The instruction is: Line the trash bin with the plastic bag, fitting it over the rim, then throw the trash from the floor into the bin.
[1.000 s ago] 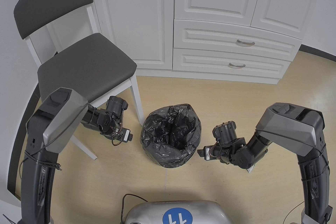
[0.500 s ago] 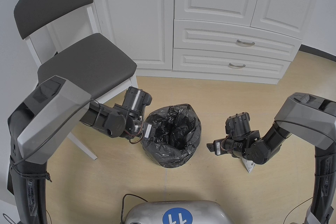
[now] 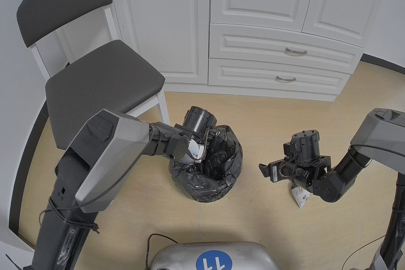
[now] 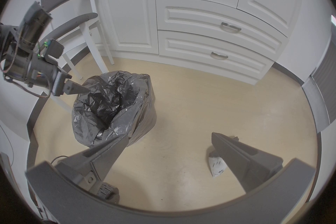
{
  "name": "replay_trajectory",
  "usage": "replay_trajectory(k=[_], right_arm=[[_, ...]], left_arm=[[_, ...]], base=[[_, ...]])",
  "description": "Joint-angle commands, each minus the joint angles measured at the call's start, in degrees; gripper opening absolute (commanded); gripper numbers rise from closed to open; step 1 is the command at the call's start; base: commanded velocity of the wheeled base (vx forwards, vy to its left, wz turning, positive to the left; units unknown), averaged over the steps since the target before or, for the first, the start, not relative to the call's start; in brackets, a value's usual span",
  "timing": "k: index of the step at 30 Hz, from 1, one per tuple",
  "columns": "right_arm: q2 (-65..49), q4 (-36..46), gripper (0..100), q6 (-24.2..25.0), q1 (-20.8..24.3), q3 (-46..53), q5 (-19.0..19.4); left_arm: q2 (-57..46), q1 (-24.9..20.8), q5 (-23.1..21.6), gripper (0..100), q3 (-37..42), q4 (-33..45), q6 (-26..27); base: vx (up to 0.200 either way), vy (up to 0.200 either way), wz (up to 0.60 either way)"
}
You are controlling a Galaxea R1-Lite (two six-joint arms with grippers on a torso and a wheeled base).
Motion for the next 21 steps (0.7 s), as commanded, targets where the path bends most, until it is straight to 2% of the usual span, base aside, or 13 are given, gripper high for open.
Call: replay_trajectory(k=[1,3,4,5,12,17,21], right_arm=[[-2.66,-1.81,100,-1.49,-0.25,2.58,-0.15],[-2.75,-1.81,100,-1.49,-0.25,2.58,-0.06],[-3.45,-1.81,100,-1.58,-0.25,2.76,-0.06],[-3.63,-1.81,100,-1.67,-0.25,2.93,-0.06],[-4.16,-1.81,100,-1.76,-0.25,3.37,-0.06],[-5.21,-1.81,100,-1.76,-0.34,3.37,-0.06],[-5.48,-1.81,100,-2.28,-0.34,3.28,-0.06]], left_arm=[[7.5,-0.94,3.06,100,-6.41,4.27,-1.17],[7.67,-0.94,3.32,100,-6.41,4.27,-1.17],[8.29,-0.94,5.96,100,-6.41,4.54,-1.0],[8.46,-0.85,6.66,100,-6.41,4.62,-0.91],[7.5,-0.59,6.84,100,-6.41,9.02,-2.32],[4.33,-0.94,6.92,100,-6.25,17.72,-7.77],[1.61,-0.94,6.84,100,-4.14,18.51,-10.58]], base=[[0.0,0.0,0.0],[0.0,0.0,0.0],[0.0,0.0,0.0],[0.0,0.0,0.0],[0.0,0.0,0.0],[0.0,0.0,0.0],[0.0,0.0,0.0]])
